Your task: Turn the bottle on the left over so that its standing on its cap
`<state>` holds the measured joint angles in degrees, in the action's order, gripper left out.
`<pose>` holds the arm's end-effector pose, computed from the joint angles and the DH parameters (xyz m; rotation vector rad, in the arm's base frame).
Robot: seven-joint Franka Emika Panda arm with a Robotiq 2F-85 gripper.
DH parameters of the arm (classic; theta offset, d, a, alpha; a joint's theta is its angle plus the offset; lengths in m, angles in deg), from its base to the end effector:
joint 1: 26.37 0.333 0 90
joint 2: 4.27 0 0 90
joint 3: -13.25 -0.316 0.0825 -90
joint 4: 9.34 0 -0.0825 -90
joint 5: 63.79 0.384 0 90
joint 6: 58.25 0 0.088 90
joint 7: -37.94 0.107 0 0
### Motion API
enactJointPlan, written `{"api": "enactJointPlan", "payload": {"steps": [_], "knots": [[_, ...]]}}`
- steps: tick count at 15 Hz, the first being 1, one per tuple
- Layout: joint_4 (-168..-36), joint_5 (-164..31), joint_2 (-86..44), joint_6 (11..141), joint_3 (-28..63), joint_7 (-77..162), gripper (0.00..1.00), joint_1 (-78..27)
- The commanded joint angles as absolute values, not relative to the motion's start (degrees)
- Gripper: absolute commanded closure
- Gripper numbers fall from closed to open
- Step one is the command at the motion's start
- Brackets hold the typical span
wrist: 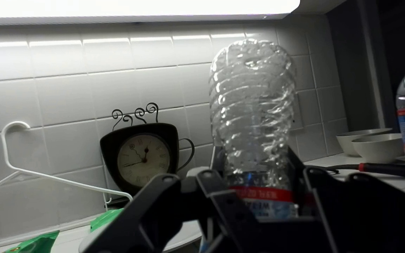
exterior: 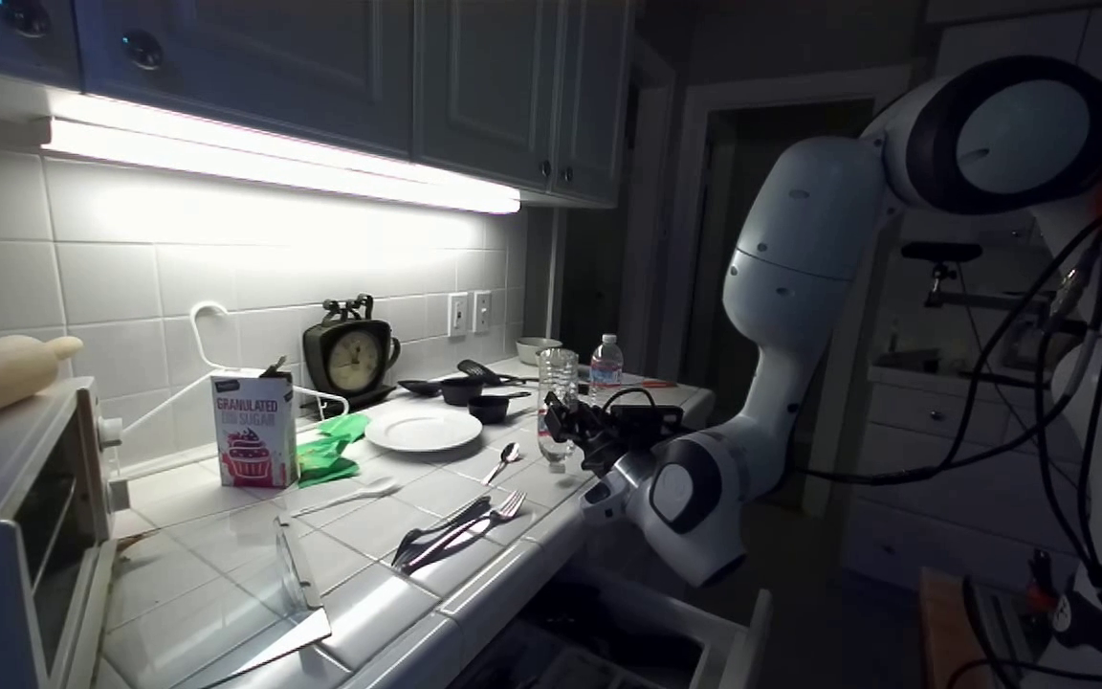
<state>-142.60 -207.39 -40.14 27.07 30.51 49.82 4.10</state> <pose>0.5227 0.0471 0.1449 0.3108 1.1768 -0.1211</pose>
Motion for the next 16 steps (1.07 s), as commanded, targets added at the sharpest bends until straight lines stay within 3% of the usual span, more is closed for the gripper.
{"api": "enactJointPlan", "payload": {"steps": [1, 16], "knots": [[-143.1, -207.5, -41.5, 25.0, 33.1, 50.8, 0.84, 6.7], [-143.0, -207.5, -45.6, 19.5, 34.2, 50.7, 0.84, 9.2]]}}
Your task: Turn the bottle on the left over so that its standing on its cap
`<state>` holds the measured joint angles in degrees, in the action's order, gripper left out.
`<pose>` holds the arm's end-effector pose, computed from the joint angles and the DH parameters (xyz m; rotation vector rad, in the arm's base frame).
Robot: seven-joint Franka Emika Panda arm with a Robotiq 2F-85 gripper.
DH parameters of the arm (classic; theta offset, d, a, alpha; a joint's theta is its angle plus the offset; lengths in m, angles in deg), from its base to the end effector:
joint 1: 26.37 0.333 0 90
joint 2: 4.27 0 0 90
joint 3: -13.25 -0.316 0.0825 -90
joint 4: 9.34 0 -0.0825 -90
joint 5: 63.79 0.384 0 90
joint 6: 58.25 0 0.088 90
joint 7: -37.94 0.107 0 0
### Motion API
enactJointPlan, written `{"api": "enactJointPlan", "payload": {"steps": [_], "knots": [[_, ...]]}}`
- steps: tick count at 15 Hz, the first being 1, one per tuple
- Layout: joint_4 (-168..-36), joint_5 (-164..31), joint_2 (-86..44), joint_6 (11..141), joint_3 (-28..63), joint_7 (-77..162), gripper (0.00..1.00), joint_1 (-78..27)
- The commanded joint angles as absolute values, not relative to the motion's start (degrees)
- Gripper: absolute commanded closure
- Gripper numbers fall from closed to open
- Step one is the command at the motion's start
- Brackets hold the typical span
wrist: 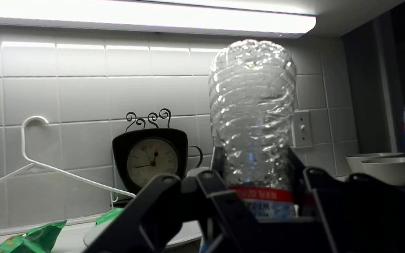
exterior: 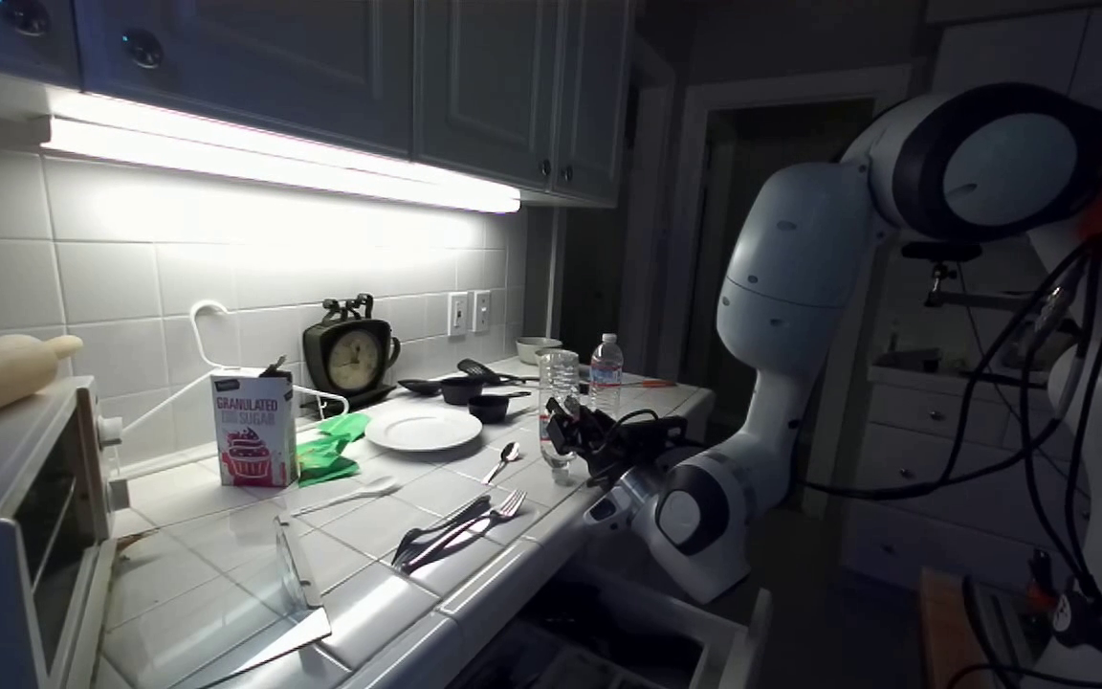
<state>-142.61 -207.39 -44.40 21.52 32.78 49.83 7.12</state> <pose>0.5158 0.0459 0.1288 0.2168 1.1304 -0.1436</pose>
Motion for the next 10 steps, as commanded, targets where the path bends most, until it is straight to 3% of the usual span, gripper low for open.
{"api": "enactJointPlan", "payload": {"steps": [1, 10], "knots": [[-143.0, -207.5, -45.9, 19.0, 34.4, 50.8, 0.84, 9.5], [-142.8, -207.5, -48.4, 14.9, 35.8, 50.8, 0.84, 11.3]]}}
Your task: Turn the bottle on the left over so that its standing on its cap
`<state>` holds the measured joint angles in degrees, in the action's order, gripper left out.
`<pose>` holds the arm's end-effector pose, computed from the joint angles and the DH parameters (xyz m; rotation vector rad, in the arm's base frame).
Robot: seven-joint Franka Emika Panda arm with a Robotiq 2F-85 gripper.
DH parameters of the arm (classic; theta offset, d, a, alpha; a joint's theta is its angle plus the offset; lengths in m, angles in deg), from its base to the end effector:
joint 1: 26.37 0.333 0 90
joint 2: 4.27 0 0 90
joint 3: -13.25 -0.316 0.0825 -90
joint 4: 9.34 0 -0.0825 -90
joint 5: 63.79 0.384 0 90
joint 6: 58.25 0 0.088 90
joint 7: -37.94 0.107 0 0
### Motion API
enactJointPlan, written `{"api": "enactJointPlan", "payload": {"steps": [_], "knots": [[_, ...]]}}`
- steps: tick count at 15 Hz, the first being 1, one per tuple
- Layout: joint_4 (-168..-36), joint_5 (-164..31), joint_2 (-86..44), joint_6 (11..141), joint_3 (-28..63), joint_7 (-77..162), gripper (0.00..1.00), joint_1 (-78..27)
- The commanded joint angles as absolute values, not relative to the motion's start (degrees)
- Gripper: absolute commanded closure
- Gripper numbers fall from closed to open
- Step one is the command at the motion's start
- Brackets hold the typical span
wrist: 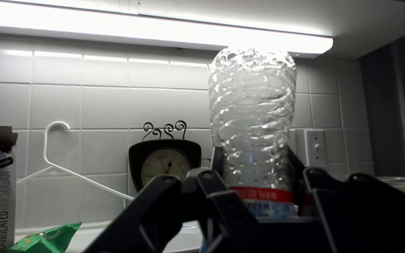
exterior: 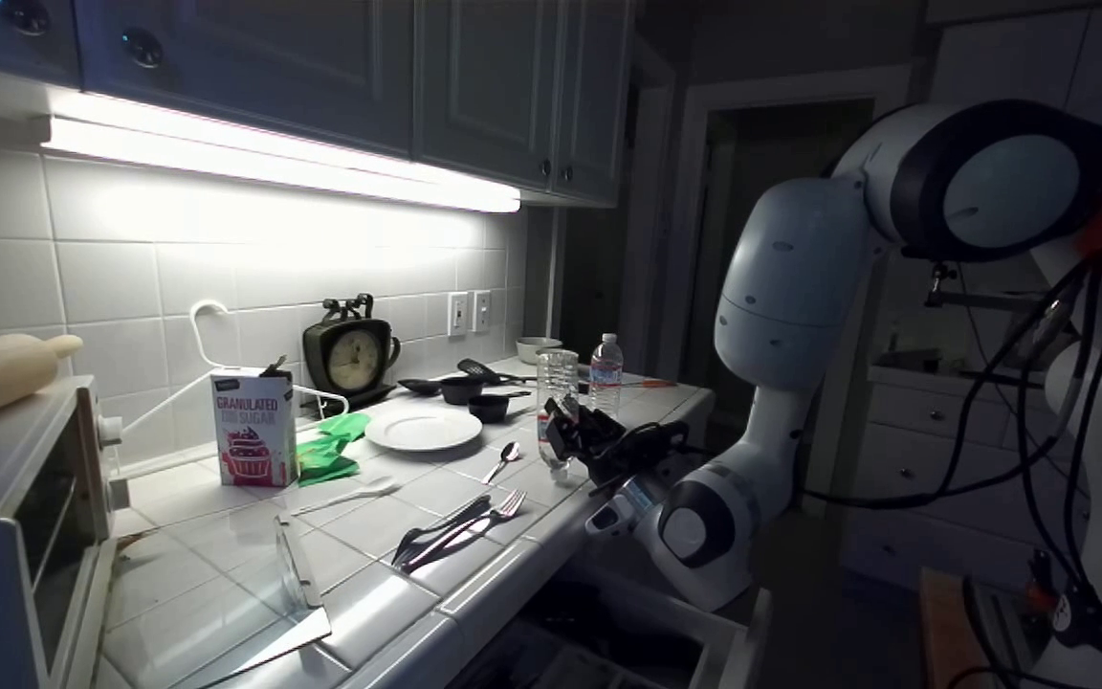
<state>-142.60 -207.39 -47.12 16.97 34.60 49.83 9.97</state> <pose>0.5118 0.0505 0.1235 0.1397 1.0785 -0.1443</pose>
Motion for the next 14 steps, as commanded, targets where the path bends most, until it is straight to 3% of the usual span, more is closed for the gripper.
{"api": "enactJointPlan", "payload": {"steps": [1, 14], "knots": [[-142.7, -207.5, -48.6, 14.7, 35.8, 50.8, 0.84, 11.3], [-142.2, -207.5, -50.8, 12.0, 36.4, 50.6, 0.84, 11.8]]}}
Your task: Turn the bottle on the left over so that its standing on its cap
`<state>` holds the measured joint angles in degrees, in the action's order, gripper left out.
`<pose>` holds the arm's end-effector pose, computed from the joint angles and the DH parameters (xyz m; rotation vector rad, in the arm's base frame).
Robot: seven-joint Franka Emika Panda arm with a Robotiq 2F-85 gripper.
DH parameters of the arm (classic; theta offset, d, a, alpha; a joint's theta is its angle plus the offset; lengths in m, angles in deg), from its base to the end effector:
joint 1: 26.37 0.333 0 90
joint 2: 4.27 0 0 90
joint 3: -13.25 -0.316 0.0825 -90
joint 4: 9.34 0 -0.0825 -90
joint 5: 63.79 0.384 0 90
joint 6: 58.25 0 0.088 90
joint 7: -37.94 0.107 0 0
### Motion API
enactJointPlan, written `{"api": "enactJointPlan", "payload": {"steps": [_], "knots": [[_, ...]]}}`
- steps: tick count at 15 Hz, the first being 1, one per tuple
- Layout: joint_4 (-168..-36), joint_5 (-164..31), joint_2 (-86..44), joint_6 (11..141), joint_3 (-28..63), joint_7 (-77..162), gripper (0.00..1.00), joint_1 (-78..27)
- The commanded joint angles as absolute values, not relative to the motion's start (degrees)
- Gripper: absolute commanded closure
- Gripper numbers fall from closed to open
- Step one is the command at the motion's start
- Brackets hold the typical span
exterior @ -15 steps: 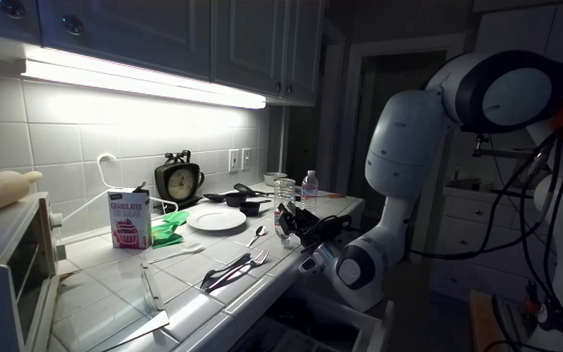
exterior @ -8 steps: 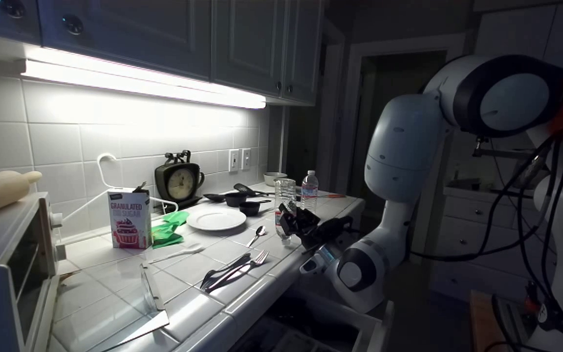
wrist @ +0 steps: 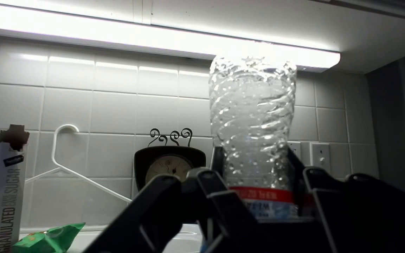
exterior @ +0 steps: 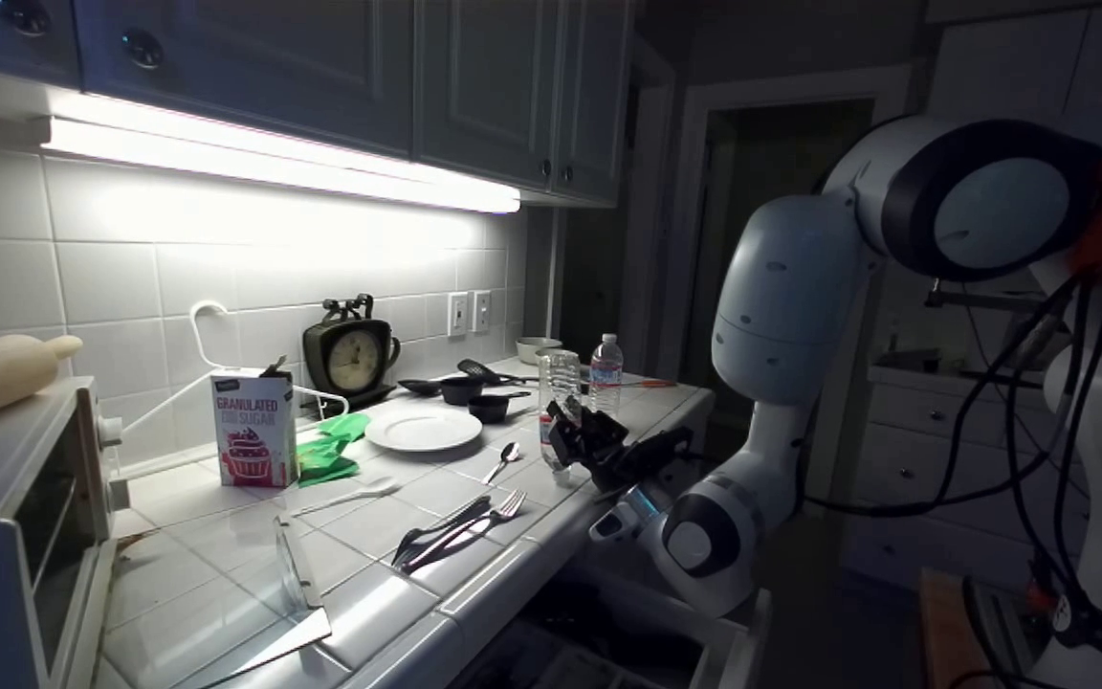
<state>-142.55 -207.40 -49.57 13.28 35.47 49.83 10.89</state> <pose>0.5078 0.0469 0.1165 0.0872 1.0410 -0.1548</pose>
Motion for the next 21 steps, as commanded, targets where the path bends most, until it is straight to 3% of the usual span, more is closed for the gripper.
{"api": "enactJointPlan", "payload": {"steps": [1, 21], "knots": [[-142.2, -207.5, -50.9, 11.9, 36.4, 50.5, 0.84, 11.8], [-140.5, -207.5, -53.9, 6.9, 36.6, 50.2, 0.84, 11.5]]}}
